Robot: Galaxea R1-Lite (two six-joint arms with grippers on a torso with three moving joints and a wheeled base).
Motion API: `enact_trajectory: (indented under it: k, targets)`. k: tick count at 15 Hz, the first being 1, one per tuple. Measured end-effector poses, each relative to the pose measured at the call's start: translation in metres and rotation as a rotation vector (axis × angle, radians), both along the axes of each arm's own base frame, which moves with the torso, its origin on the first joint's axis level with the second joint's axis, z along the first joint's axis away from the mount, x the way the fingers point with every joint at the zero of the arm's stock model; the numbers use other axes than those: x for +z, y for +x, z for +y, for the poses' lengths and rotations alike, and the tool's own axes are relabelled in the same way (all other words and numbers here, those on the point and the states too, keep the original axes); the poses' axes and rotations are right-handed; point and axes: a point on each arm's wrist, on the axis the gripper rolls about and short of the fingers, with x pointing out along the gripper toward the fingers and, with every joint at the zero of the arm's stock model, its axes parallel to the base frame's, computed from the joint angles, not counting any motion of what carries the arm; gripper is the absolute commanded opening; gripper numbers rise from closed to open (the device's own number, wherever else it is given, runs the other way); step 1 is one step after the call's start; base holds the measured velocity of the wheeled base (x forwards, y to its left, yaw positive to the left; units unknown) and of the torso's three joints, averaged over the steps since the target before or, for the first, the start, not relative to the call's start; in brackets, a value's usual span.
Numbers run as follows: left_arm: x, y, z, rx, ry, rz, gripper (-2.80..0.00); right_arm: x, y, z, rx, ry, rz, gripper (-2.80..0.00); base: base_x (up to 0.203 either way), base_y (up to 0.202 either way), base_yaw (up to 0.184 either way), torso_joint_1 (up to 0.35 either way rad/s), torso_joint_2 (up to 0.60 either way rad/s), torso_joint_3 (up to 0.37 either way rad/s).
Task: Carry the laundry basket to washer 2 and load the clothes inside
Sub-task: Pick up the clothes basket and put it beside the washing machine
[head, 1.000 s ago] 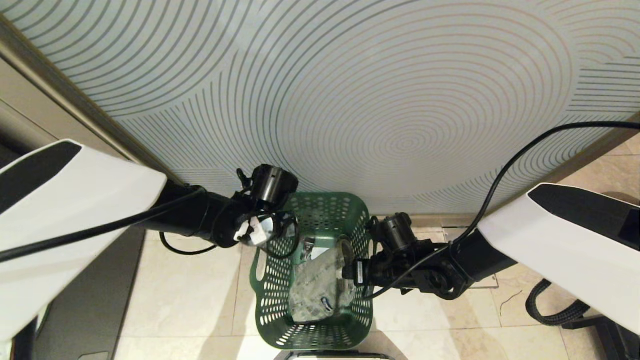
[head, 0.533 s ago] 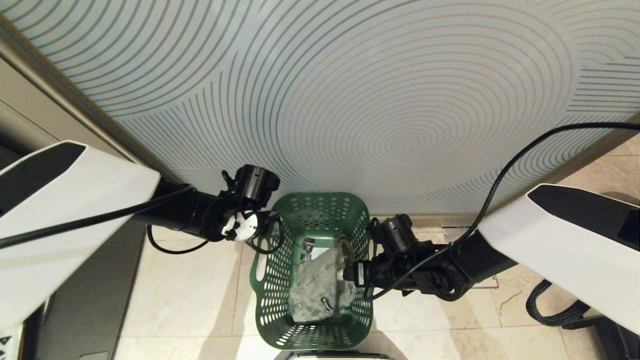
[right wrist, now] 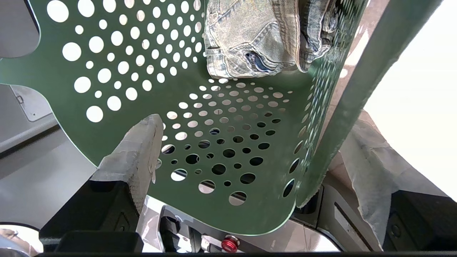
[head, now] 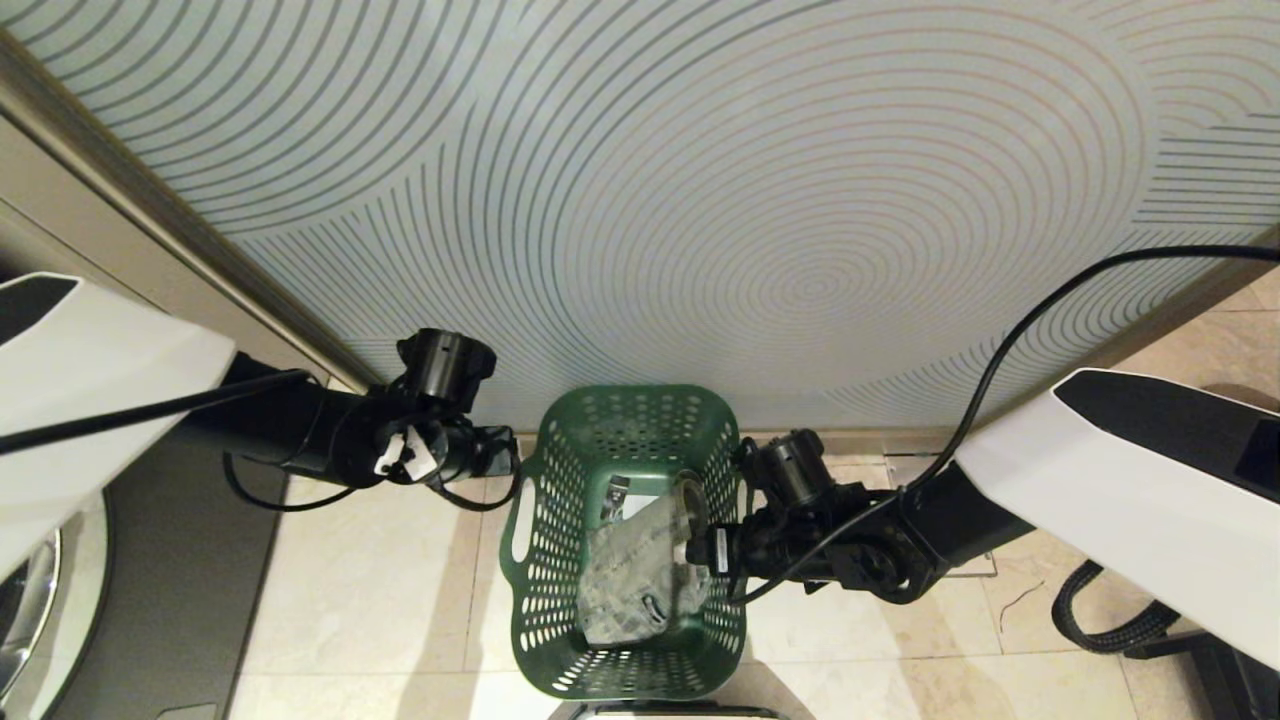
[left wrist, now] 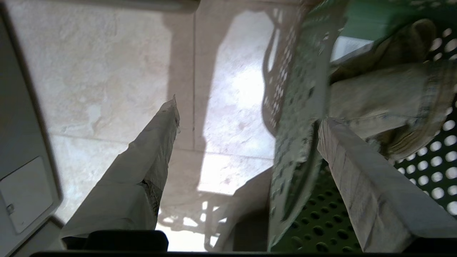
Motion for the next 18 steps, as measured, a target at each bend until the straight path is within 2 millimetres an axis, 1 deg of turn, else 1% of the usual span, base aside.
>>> enact_trajectory:
  k: [4, 7, 9, 14, 18]
  targets:
    - [-0.009, -0.010, 0.014, -0.026, 0.044, 0.001, 0.00, -0.002, -0.001, 0.000, -0.003, -0.009, 0.002, 0.00, 0.000, 0.000, 0.000, 0.000, 0.00, 0.000]
    - [-0.016, -0.020, 0.019, -0.097, 0.029, 0.026, 0.00, -0.004, -0.001, 0.000, -0.004, -0.014, 0.006, 0.00, 0.000, 0.000, 0.000, 0.000, 0.00, 0.000]
    - [-0.019, -0.024, 0.022, -0.098, 0.032, 0.042, 0.00, -0.005, -0.003, 0.002, 0.000, -0.016, 0.007, 0.00, 0.000, 0.000, 0.000, 0.000, 0.00, 0.000]
    - [-0.030, -0.023, 0.020, -0.094, 0.021, 0.054, 0.00, -0.005, -0.005, 0.006, 0.006, -0.019, 0.006, 0.00, 0.000, 0.000, 0.000, 0.000, 0.00, 0.000]
    - [-0.034, -0.025, 0.016, -0.098, 0.016, 0.070, 0.00, -0.006, -0.007, 0.006, 0.010, -0.022, 0.012, 0.00, 0.000, 0.000, 0.000, 0.000, 0.00, 0.000]
